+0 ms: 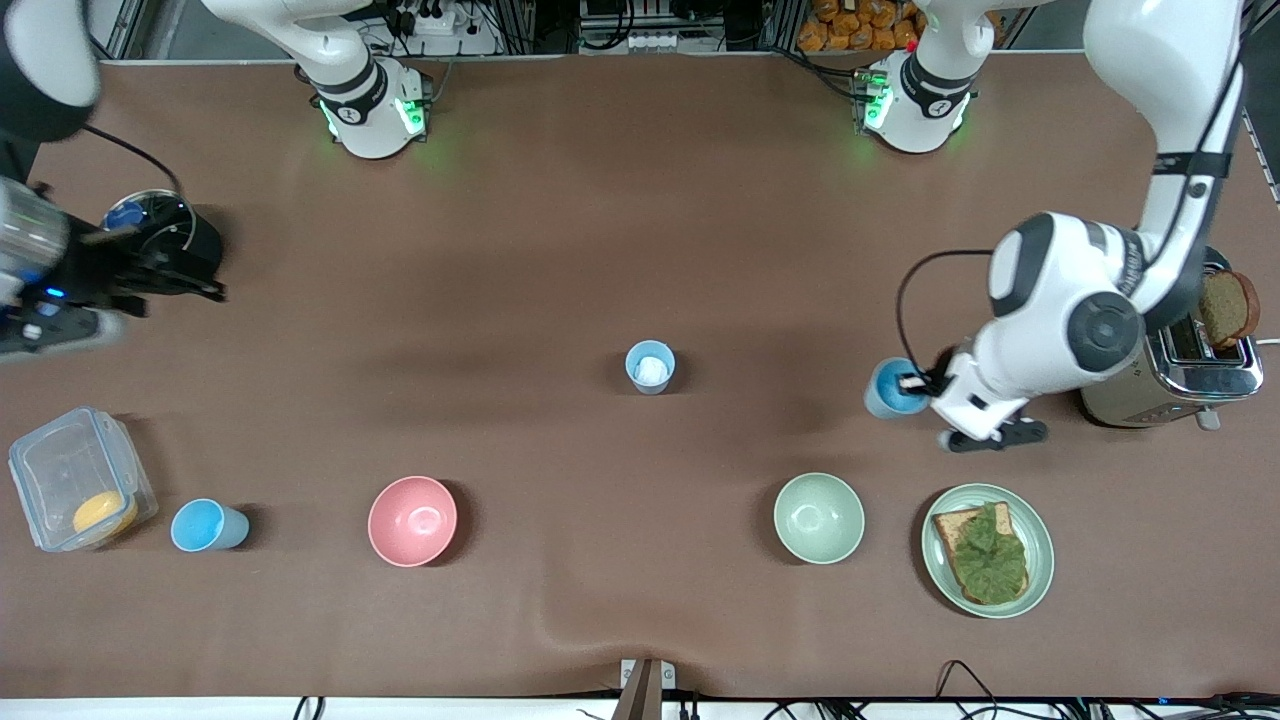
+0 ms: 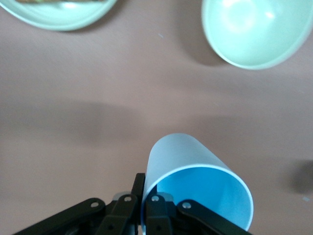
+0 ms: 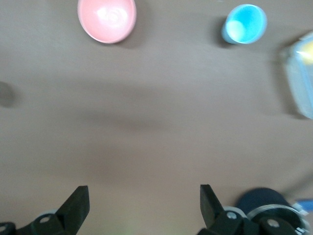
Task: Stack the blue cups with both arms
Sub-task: 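Carry the blue cup with the left gripper over the ball cup, then lower the blue cup into the ball cup and open the left gripper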
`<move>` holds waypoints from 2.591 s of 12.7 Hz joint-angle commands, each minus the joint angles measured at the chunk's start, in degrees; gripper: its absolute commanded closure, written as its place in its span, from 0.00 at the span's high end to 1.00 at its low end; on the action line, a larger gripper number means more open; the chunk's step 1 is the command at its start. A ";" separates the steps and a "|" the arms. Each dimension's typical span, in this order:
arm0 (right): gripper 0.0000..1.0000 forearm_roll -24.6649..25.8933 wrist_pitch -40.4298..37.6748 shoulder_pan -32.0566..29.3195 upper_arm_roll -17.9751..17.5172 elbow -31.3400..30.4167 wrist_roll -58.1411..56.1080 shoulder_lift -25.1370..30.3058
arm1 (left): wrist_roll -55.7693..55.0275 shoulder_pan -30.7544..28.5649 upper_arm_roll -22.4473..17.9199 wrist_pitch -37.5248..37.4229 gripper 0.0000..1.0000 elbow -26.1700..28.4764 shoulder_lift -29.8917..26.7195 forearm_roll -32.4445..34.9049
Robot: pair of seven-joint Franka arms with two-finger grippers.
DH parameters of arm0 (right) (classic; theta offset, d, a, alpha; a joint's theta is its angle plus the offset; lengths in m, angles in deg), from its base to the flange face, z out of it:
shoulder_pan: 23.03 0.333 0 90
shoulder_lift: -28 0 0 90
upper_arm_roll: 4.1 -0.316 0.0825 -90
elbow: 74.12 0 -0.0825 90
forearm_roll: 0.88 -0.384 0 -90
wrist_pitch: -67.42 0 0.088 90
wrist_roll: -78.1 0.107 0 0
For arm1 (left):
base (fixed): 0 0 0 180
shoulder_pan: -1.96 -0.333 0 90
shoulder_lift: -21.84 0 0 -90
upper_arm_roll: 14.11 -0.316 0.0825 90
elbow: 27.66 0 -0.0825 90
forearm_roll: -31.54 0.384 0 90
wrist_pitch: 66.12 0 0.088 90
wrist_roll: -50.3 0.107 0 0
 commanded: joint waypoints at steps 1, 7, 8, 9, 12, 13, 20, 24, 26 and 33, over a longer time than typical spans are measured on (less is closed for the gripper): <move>1.00 3.51 -1.15 -3.00 -4.43 -2.49 0.20 4.03 | -6.15 -0.46 3.97 -3.66 0.00 -0.65 -3.27 -0.31; 1.00 3.16 7.73 -5.28 -3.91 -12.16 0.90 10.54 | -17.43 -0.02 10.23 -22.44 0.00 -15.74 -3.10 -5.58; 1.00 3.16 8.77 -5.29 -4.00 -12.16 0.99 10.28 | -17.34 0.07 10.23 -25.96 0.00 -17.08 -2.84 -6.46; 1.00 2.99 10.78 -5.38 -4.00 -11.99 1.08 9.75 | -17.52 -0.37 10.40 -26.95 0.00 -17.18 -3.27 -6.64; 1.00 2.72 12.30 -5.81 -4.00 -11.11 1.16 8.26 | -17.16 -0.64 10.32 -28.28 0.00 -17.18 -6.17 -8.75; 1.00 2.72 12.30 -5.99 -4.26 -10.59 1.16 7.82 | -17.69 0.15 10.40 -28.02 0.00 -16.92 -5.48 -8.75; 1.00 2.72 9.93 -5.73 -4.26 -7.15 1.25 4.74 | -31.73 11.03 9.88 -14.77 0.00 -16.74 4.98 -4.98; 1.00 2.72 10.01 -5.73 -4.26 -7.15 1.25 4.74 | -39.83 17.02 9.79 -4.56 0.00 -16.92 9.90 0.45; 1.00 2.63 9.93 -5.81 -4.26 -7.24 1.25 4.74 | -40.98 18.34 9.70 -2.19 0.00 -16.92 11.84 1.79; 1.00 2.54 9.93 -5.64 -4.26 -7.24 1.25 4.74 | -47.31 21.42 9.70 4.14 0.00 -17.01 17.55 9.43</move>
